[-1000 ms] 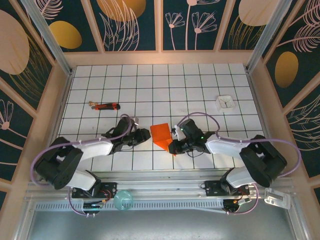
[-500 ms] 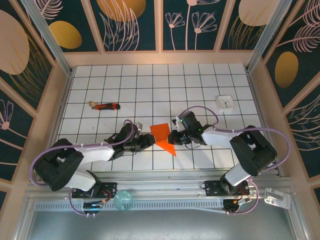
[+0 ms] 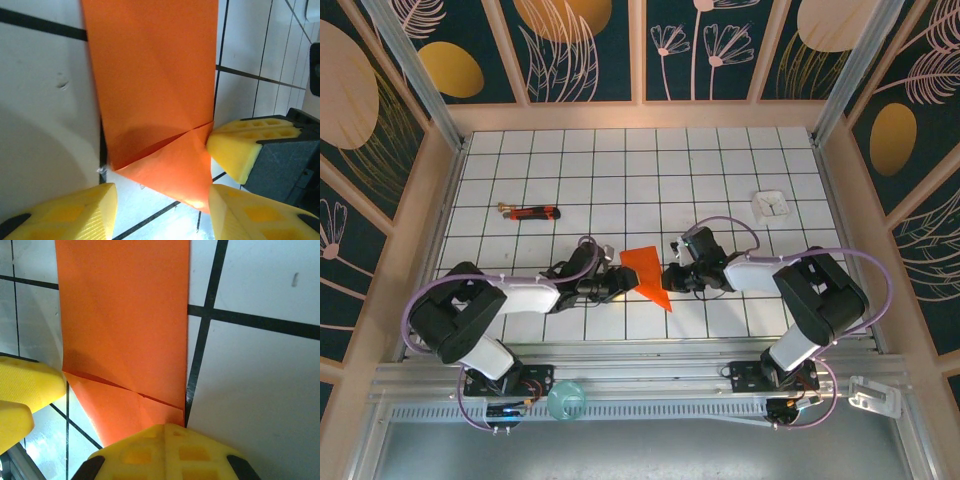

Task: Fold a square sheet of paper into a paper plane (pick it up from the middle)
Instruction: Third fold the triangle at the center of the table.

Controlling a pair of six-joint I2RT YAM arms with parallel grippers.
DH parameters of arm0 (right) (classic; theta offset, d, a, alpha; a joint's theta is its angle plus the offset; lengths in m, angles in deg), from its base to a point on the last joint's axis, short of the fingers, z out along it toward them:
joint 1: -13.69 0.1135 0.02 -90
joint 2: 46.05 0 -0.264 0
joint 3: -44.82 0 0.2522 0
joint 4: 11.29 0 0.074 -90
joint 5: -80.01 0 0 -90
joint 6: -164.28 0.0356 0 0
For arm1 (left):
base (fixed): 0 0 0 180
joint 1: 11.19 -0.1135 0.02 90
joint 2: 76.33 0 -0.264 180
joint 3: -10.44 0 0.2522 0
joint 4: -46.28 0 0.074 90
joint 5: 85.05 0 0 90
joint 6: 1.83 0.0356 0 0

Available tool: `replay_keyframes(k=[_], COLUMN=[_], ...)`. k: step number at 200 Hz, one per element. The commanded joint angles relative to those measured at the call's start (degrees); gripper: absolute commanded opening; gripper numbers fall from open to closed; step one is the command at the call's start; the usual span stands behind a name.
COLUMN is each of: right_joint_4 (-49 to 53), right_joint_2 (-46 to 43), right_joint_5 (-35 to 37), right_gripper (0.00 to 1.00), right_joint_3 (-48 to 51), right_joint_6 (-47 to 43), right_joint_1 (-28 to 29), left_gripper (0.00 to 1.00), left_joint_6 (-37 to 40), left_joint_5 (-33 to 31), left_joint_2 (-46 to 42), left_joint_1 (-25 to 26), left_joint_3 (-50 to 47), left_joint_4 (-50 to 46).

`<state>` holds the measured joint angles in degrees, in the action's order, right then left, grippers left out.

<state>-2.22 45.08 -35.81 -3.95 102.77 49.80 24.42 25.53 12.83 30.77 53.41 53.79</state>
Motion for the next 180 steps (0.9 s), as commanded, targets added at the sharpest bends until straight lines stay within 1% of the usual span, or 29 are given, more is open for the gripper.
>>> replay_keyframes(k=[1, 50, 96, 132, 180], right_joint_4=[0.0, -0.3, 0.2, 0.0, 0.2], right_joint_2=[1.2, 1.4, 1.2, 1.3, 1.0], right_joint_5=[0.7, 0.4, 0.6, 0.7, 0.8], right_gripper=[0.00, 0.00, 0.00, 0.00, 0.00], right_joint_3=[1.6, 2.0, 2.0, 2.3, 2.5], right_joint_6=[0.0, 0.2, -0.1, 0.1, 0.3], right_joint_1=[-0.2, -0.2, -0.2, -0.2, -0.2], left_gripper=[0.51, 0.51, 0.51, 0.50, 0.50], left_joint_6=[-0.6, -1.0, -0.8, -0.6, 0.2], left_joint_5=[0.6, -1.5, -6.3, -2.8, -2.5], left_joint_2=[0.7, 0.7, -2.6, 0.8, 2.3], left_joint_1=[0.2, 0.1, 0.1, 0.1, 0.1], left_joint_3=[1.9, 2.8, 2.0, 3.3, 5.7], left_joint_4=[0.6, -1.2, -8.1, -6.1, -6.3])
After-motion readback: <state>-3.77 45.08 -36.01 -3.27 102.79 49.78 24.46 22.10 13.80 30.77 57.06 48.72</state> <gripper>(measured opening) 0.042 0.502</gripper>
